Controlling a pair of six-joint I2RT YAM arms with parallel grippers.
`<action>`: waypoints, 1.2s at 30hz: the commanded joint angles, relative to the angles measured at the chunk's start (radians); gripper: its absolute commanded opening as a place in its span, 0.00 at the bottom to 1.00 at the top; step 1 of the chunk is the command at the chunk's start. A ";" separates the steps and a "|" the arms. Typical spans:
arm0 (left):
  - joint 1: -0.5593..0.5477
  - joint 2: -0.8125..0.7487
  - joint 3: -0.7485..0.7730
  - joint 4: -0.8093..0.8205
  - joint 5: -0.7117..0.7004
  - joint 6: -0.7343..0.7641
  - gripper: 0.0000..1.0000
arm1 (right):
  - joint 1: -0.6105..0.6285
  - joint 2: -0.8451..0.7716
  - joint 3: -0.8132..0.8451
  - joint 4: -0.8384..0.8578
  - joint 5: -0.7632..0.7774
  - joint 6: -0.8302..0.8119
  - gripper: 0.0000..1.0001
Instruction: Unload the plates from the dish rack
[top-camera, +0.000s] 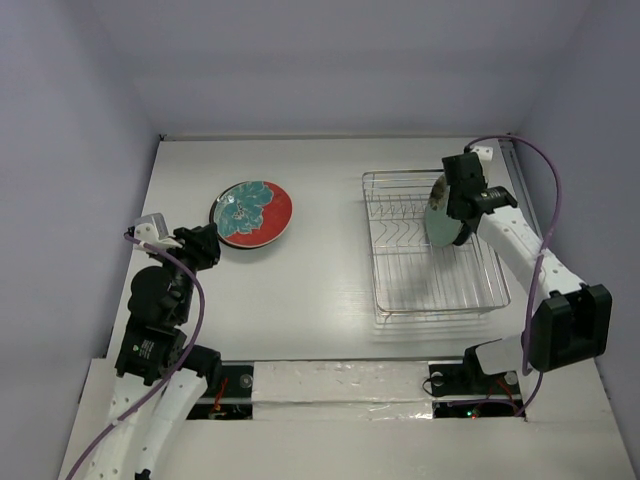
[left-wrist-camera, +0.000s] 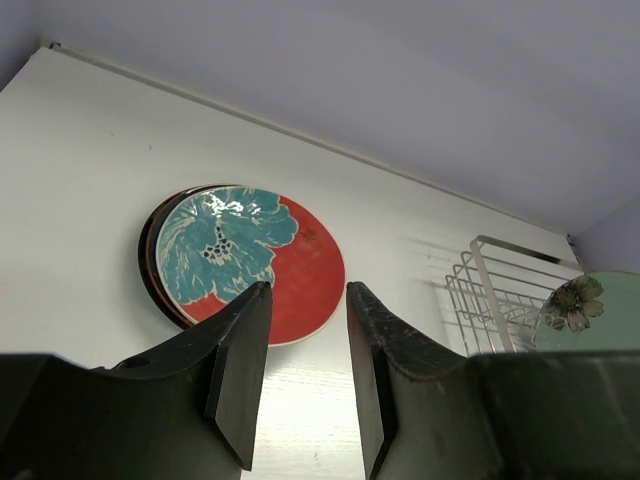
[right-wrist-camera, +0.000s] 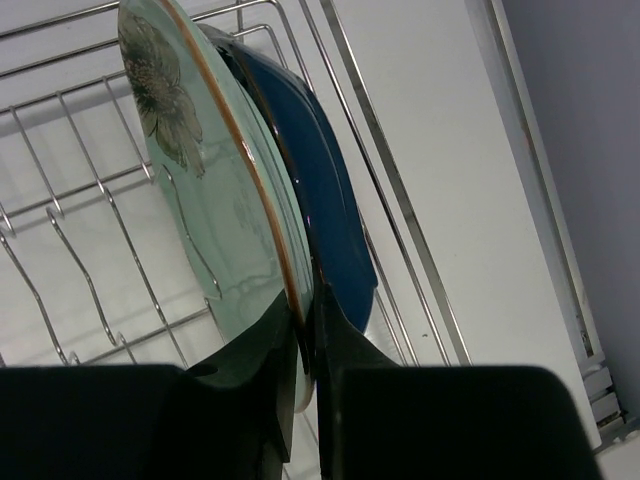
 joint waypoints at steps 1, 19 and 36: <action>0.007 0.010 -0.009 0.043 0.003 -0.005 0.33 | -0.006 -0.087 0.073 0.043 0.016 0.002 0.00; 0.016 0.007 -0.009 0.043 0.003 -0.005 0.33 | 0.107 -0.321 0.184 0.221 -0.289 0.100 0.00; 0.025 0.016 -0.010 0.041 0.003 -0.005 0.33 | 0.401 0.349 0.336 0.831 -0.716 0.606 0.00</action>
